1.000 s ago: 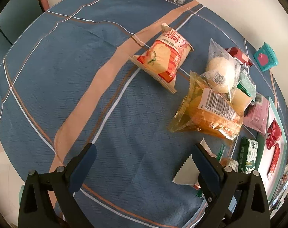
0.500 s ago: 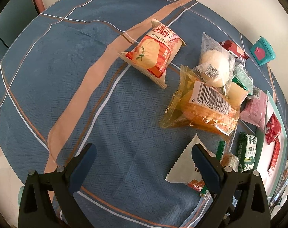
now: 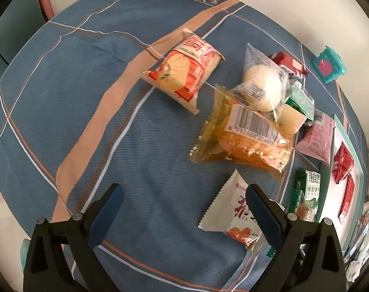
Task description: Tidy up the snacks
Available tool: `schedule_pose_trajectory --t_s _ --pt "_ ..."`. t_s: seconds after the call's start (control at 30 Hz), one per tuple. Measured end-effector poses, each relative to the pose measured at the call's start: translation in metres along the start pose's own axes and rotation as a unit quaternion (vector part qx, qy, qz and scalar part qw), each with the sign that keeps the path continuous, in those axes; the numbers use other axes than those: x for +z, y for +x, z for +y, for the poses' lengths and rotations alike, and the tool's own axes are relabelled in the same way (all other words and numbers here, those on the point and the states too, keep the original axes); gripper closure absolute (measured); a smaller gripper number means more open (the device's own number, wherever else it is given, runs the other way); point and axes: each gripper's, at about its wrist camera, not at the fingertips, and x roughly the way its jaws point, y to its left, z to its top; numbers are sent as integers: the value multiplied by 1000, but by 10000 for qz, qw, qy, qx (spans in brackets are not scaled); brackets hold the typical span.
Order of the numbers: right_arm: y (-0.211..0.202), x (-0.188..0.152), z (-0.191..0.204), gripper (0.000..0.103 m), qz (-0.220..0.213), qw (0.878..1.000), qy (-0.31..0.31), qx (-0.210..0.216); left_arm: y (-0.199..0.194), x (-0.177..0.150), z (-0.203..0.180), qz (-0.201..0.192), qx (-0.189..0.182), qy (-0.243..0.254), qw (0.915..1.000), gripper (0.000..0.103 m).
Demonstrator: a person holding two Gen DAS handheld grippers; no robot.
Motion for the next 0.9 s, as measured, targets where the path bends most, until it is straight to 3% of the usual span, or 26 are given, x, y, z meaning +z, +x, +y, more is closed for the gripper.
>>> schedule_pose_trajectory --t_s 0.3,0.63,0.73,0.9 --pt "-22 -8 -24 48 -96 9997 40 -226 5 -12 -40 172 -140 366 9991 3" --pt "-46 -15 -67 48 -288 9975 482 -429 21 -32 -93 441 -117 988 9941 3" --pt "-38 -10 -70 48 -293 9967 600 -465 23 -38 -108 515 -151 1159 9918 3" --pt "-39 -10 -83 48 -282 9956 754 -480 30 -49 -131 542 93 1432 9882 3"
